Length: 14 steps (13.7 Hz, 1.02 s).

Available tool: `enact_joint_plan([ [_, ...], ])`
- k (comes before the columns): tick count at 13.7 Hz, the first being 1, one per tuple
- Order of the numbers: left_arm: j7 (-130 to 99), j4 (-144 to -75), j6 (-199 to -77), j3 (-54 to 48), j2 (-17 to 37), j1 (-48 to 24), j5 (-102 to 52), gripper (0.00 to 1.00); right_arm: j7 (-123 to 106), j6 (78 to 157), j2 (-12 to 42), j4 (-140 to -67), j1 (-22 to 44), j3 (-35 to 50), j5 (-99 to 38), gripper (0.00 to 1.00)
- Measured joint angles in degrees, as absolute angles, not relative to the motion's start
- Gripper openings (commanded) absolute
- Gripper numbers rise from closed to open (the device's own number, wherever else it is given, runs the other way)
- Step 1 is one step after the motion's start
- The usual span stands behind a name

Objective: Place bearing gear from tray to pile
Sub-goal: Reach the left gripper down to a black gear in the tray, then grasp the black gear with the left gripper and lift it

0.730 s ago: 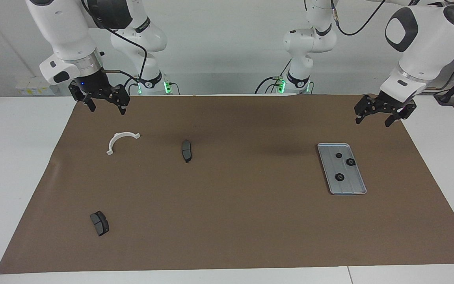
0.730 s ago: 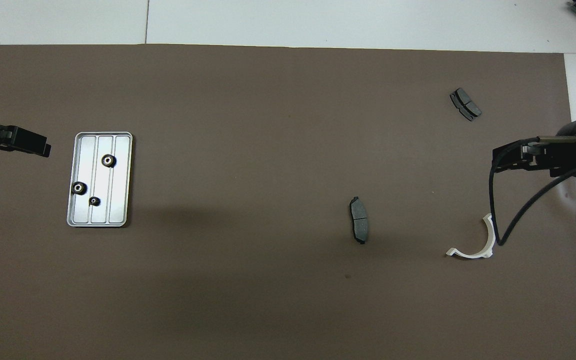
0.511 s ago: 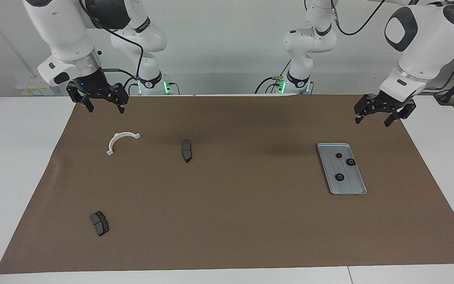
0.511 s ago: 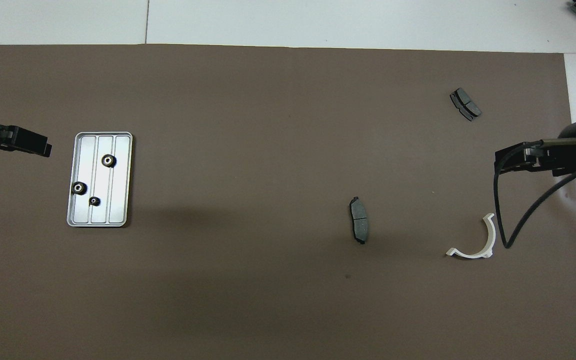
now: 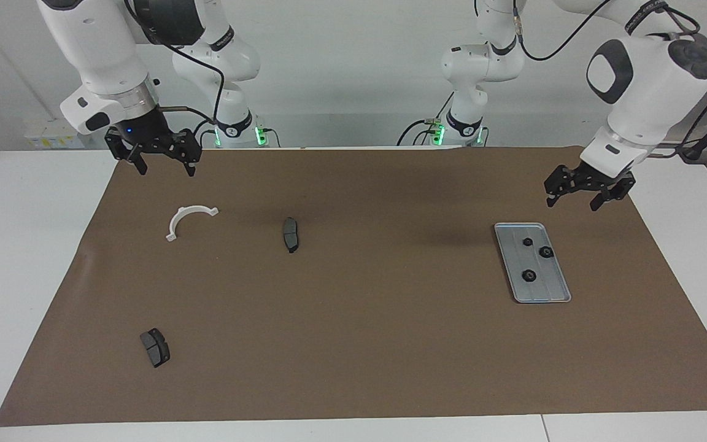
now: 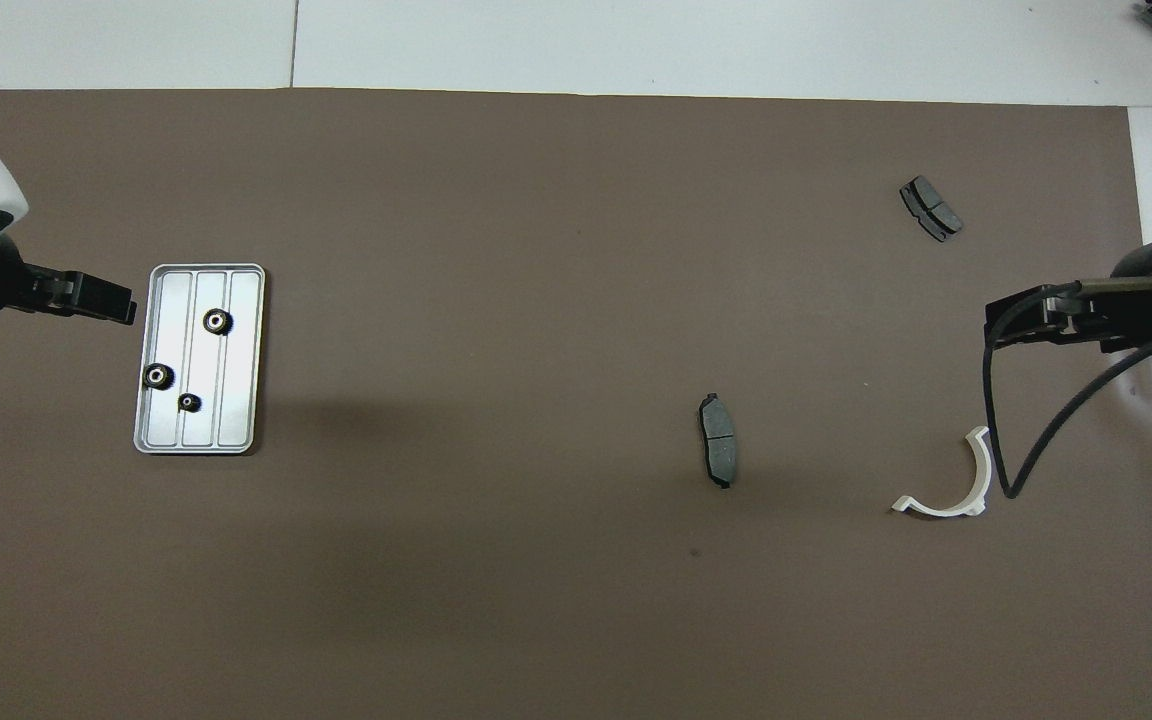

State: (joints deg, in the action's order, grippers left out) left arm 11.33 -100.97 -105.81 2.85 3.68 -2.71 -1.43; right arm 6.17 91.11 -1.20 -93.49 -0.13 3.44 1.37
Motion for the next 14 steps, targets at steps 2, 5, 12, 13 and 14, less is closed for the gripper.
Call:
enact_joint_plan([
  [2,11.32,-106.85,-113.52,2.89,3.86,-2.7,-1.43,1.0,6.17,91.11,-1.2,-93.49,-0.1,3.61,1.37,1.0],
  [5,11.28,-114.09,-125.08,2.95,5.23,-2.64,-1.43,1.0,6.17,91.11,-1.2,-93.49,-0.34,3.6,1.37,1.0],
  [12,9.09,-115.86,-140.71,3.02,16.92,-2.47,-1.43,0.69,6.23,91.11,-1.2,-93.52,-0.32,3.59,1.31,1.0],
  [13,7.95,-115.85,-142.06,2.95,17.94,-2.49,-1.43,0.67,6.24,91.11,-1.2,-93.56,-0.31,3.6,1.3,1.0],
  [14,7.4,-115.84,-142.66,2.87,18.49,-2.51,-1.43,0.65,6.25,91.11,-1.2,-93.61,-0.29,3.6,1.29,1.0],
])
